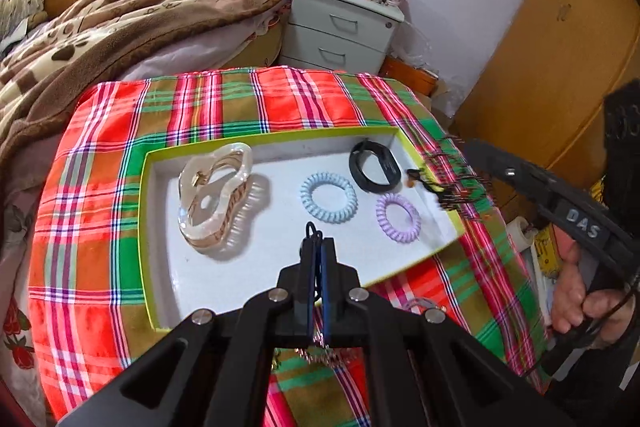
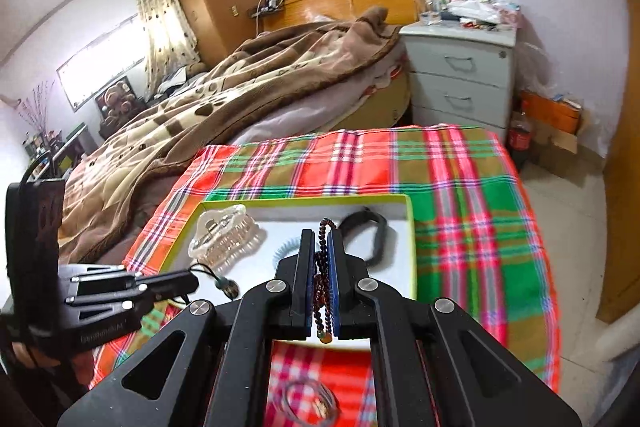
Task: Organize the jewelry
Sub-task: 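Carry the beaded bracelet and black teal-bead hair tie over the box with both grippers, then open both grippers to drop the bracelet and hair tie into the box, then grasp the grey flower hair tie with the right gripper while the left grasps the gold chain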
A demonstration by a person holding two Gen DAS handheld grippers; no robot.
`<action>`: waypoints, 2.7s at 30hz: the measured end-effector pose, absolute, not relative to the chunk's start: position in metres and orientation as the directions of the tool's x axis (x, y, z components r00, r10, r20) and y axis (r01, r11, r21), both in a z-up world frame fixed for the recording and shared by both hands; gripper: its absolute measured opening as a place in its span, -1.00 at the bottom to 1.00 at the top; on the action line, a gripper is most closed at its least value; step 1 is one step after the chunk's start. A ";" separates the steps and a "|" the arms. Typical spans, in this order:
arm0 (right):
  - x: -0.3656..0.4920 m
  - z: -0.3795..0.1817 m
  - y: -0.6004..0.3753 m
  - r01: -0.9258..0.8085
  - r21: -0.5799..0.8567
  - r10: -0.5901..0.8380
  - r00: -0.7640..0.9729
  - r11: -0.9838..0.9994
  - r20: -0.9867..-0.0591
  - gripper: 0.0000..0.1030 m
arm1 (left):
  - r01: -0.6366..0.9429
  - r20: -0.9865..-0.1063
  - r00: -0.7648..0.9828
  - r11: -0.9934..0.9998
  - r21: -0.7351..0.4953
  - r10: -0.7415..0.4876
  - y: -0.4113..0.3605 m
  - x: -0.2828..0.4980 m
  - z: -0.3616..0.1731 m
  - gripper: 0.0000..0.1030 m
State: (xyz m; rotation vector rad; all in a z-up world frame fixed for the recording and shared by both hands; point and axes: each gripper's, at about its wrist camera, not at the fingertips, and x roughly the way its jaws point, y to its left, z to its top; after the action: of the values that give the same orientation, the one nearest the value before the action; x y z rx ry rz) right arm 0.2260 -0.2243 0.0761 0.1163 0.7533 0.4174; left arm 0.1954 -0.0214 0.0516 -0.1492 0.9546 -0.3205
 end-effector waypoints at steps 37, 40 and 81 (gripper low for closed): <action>0.326 0.007 -0.178 -0.340 0.248 0.397 0.495 0.907 -0.773 -0.88 | 0.134 -0.848 0.475 0.971 -0.196 -0.236 -0.009 0.231 0.005 -0.46; 0.325 0.007 -0.180 -0.341 0.232 0.386 0.506 0.911 -0.772 -0.86 | 0.133 -0.845 0.480 0.971 -0.197 -0.237 -0.007 0.229 0.009 -0.41; 0.165 -0.002 -0.238 -0.334 0.207 0.366 0.535 0.920 -0.762 -0.23 | 0.054 -0.801 0.547 0.965 -0.255 -0.242 0.054 0.127 0.023 -0.23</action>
State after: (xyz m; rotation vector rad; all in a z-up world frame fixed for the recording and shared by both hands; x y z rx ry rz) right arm 0.1652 -0.2379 -0.0019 0.0377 0.9163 0.4168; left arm 0.1266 0.0543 0.0233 -0.2098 0.9778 -0.1769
